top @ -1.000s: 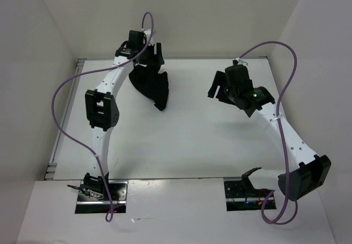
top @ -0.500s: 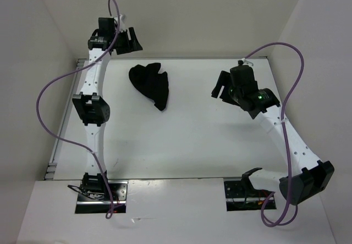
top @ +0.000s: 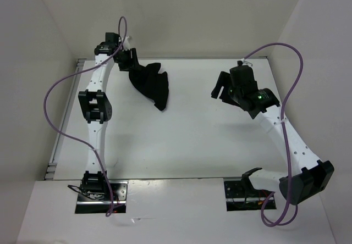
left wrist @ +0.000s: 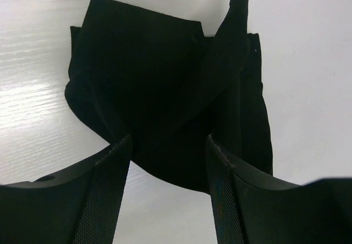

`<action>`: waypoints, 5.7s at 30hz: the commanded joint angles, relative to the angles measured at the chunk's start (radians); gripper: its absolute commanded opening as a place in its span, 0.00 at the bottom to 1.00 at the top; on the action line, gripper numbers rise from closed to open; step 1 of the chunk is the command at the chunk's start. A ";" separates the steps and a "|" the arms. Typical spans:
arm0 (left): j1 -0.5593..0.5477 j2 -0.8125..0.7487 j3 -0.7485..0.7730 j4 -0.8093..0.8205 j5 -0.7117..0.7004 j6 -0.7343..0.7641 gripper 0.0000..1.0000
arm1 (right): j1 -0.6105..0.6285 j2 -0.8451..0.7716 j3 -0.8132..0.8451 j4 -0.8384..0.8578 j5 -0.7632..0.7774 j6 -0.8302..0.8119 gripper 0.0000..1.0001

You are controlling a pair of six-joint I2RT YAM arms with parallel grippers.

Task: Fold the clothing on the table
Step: Move the skirt to the center of the board, then flatten the skirt out

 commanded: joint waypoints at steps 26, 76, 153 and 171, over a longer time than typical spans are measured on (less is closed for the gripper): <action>-0.035 -0.108 0.154 0.036 0.068 -0.046 0.00 | -0.006 -0.010 -0.001 0.046 -0.058 0.013 0.79; -0.218 -0.713 -0.922 0.293 0.304 -0.107 0.83 | -0.064 0.103 -0.011 0.097 -0.219 0.023 0.74; 0.007 -0.469 -0.775 0.041 -0.050 0.051 0.14 | -0.004 0.501 0.246 -0.265 -0.088 0.082 0.59; 0.102 -0.428 -0.806 0.268 -0.065 -0.268 0.10 | -0.197 1.117 0.925 -0.098 0.045 -0.243 0.59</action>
